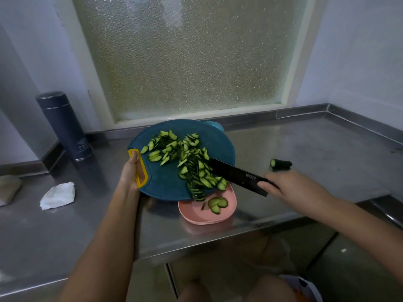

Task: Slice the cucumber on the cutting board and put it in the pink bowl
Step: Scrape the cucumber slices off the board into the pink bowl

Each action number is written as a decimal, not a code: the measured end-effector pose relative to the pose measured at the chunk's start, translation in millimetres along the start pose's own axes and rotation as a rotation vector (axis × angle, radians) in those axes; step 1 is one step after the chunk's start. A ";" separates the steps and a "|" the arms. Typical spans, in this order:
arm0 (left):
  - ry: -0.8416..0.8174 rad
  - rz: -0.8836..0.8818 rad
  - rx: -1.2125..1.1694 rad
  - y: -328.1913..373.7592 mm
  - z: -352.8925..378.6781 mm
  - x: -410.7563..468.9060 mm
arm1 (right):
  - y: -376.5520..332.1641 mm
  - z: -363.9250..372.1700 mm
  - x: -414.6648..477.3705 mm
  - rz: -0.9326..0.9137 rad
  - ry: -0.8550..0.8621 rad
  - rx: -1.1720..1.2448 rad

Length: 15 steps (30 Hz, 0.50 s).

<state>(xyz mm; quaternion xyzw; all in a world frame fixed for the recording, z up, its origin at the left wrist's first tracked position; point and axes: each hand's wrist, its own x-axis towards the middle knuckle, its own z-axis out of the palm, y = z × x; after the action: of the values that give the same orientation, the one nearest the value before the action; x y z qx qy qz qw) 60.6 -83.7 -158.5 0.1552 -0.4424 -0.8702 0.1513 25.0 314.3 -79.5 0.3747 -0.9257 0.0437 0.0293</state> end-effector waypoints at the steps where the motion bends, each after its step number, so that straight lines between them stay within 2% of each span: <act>1: 0.002 0.000 -0.001 -0.1 1.4 -0.6 | 0.9 0.1 -1.1 -0.002 0.000 0.005; 15: -0.072 0.001 -0.033 5.4 9.0 -8.4 | -6.8 -13.0 -26.7 -0.052 -0.074 -0.190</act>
<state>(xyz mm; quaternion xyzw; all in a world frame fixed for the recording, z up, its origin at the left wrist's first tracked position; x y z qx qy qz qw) 65.3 -76.9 -147.9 0.1209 -0.4334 -0.8823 0.1381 49.1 329.2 -68.6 0.3955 -0.9160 -0.0590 0.0313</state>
